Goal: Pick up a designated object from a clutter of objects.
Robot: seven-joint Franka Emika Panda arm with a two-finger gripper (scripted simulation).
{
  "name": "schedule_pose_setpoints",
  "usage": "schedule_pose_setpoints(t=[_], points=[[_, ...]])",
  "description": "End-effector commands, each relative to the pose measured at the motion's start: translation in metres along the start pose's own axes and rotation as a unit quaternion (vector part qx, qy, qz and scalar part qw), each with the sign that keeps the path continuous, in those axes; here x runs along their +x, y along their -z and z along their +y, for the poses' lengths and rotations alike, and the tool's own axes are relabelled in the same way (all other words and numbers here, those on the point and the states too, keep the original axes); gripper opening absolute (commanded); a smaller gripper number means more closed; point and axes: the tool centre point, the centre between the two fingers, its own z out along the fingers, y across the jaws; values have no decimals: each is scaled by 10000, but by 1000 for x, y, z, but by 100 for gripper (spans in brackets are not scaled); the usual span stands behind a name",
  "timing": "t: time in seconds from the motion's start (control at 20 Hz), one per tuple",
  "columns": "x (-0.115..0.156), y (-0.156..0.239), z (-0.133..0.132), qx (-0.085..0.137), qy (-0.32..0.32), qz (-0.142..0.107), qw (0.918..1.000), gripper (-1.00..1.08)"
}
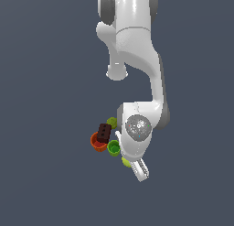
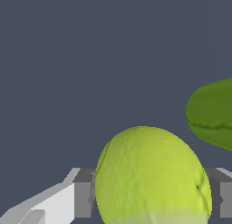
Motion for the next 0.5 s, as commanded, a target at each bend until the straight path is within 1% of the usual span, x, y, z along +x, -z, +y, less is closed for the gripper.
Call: schedule_pose_setpoints(t=[0.0, 0.25, 0.45], points=[[0, 7, 2, 13, -1, 5, 10000, -100], [1, 28, 14, 13, -1, 2, 10000, -100], [1, 52, 27, 13, -1, 2, 10000, -100]])
